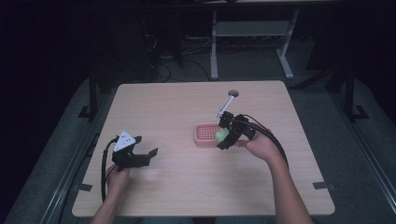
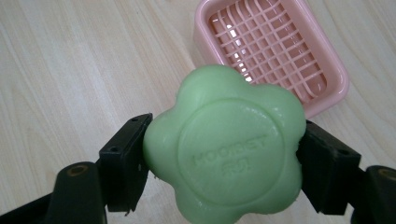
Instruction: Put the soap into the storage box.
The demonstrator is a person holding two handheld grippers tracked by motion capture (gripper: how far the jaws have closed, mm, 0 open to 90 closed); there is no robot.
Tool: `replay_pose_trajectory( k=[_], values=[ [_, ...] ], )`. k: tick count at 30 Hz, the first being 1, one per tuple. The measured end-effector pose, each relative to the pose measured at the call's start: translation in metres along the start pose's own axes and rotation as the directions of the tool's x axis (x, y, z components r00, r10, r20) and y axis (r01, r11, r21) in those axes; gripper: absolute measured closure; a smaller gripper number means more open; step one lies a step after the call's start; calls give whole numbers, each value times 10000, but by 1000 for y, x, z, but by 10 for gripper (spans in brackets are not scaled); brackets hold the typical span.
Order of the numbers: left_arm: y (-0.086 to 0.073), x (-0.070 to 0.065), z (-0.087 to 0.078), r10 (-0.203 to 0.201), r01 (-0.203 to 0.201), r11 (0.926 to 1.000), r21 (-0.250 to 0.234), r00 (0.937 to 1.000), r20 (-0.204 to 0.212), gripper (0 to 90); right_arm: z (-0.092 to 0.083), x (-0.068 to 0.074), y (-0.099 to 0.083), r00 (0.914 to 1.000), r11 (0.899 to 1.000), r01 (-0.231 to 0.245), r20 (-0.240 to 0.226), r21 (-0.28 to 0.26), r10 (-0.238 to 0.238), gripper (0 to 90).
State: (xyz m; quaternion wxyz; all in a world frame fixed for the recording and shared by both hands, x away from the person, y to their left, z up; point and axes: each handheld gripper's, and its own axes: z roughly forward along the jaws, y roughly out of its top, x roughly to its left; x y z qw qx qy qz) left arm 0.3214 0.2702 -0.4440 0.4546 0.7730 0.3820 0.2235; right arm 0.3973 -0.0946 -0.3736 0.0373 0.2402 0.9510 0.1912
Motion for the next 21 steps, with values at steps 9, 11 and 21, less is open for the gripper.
replay_pose_trajectory(
  k=[9,11,21],
  values=[
    [0,0,0,14,-14,10000,-5,10000,-2,143,3,-2,9,10000,10000,58,1,46,-58,259],
    [0,0,0,36,-36,10000,9,10000,2,143,3,-2,12,10000,10000,84,-14,25,-84,259],
    [0,0,1,-17,17,10000,-6,10000,42,143,15,-6,25,9996,9999,127,-262,6,-127,259]
  ],
)
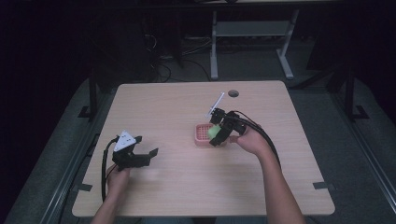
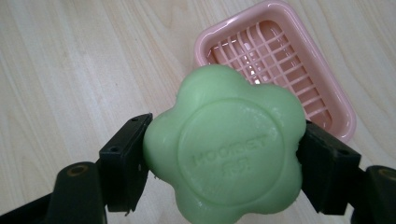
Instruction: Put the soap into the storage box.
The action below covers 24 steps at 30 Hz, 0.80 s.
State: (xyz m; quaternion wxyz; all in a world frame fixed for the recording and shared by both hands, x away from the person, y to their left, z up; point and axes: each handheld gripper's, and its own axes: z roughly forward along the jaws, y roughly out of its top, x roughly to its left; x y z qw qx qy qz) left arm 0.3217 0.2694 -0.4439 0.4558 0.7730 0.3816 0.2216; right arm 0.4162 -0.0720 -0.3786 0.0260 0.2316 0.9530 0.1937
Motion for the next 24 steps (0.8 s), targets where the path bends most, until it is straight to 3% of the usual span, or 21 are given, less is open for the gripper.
replay_pose_trajectory(
  k=[14,24],
  values=[
    [0,1,0,25,-25,10000,-15,10000,-6,143,3,-14,13,9998,9998,-165,-52,57,165,259],
    [0,1,-1,-48,48,10000,20,10000,-11,143,20,-24,26,9995,9988,-308,-82,384,312,259]
  ],
)
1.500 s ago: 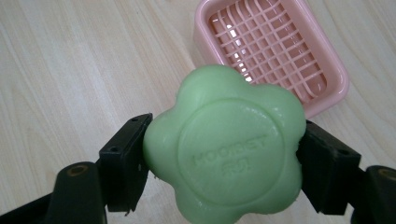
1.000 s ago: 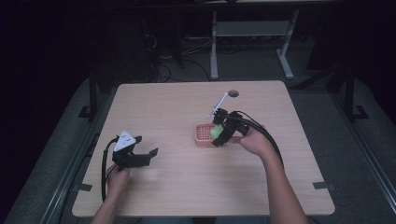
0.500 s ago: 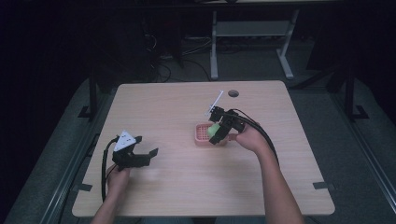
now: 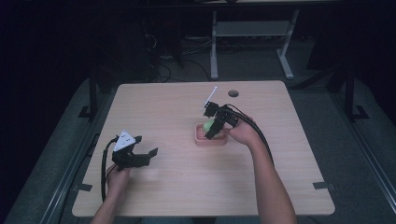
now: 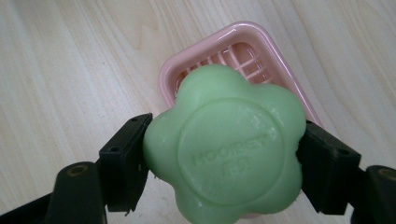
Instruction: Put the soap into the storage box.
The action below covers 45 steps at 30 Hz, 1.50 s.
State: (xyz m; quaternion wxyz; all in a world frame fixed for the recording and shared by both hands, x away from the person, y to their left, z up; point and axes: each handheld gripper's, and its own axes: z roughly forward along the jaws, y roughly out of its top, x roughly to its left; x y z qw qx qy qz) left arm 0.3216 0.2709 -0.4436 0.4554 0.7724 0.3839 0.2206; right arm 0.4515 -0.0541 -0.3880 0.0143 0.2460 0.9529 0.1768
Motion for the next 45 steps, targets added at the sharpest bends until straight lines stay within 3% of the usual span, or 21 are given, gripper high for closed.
replay_pose_trajectory(
  k=[12,21,45],
  values=[
    [0,1,-1,-8,8,10000,-63,10000,-15,143,14,-8,3,9993,9993,-313,225,195,309,258],
    [0,1,-1,-34,34,10000,-58,10000,12,143,23,-13,3,9981,9976,-604,147,336,600,258],
    [1,1,-1,-67,67,9999,-99,10000,19,143,30,-14,6,9969,9960,-770,202,460,761,256]
  ],
)
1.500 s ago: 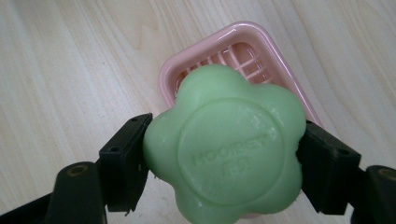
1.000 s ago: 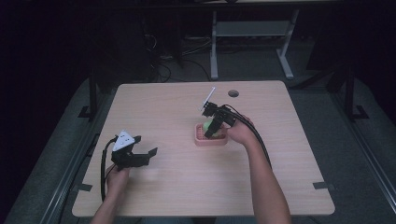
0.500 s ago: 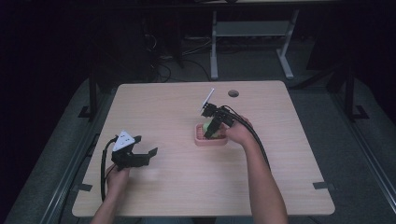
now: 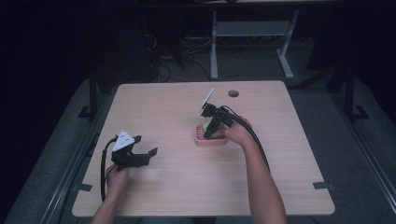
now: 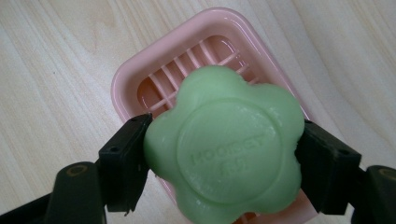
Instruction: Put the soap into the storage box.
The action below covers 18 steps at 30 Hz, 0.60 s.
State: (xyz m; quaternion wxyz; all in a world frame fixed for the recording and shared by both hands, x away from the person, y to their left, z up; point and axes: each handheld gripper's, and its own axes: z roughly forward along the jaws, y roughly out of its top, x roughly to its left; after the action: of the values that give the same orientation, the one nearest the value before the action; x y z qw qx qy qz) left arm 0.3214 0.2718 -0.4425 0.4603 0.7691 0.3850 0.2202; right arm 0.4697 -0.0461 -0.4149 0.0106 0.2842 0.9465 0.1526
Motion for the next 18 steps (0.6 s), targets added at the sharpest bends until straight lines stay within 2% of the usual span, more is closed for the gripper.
replay_pose_trajectory(
  k=[18],
  values=[
    [0,0,0,41,-41,10000,-1,10000,18,143,1,2,0,10000,10000,-41,46,22,40,252]
  ],
)
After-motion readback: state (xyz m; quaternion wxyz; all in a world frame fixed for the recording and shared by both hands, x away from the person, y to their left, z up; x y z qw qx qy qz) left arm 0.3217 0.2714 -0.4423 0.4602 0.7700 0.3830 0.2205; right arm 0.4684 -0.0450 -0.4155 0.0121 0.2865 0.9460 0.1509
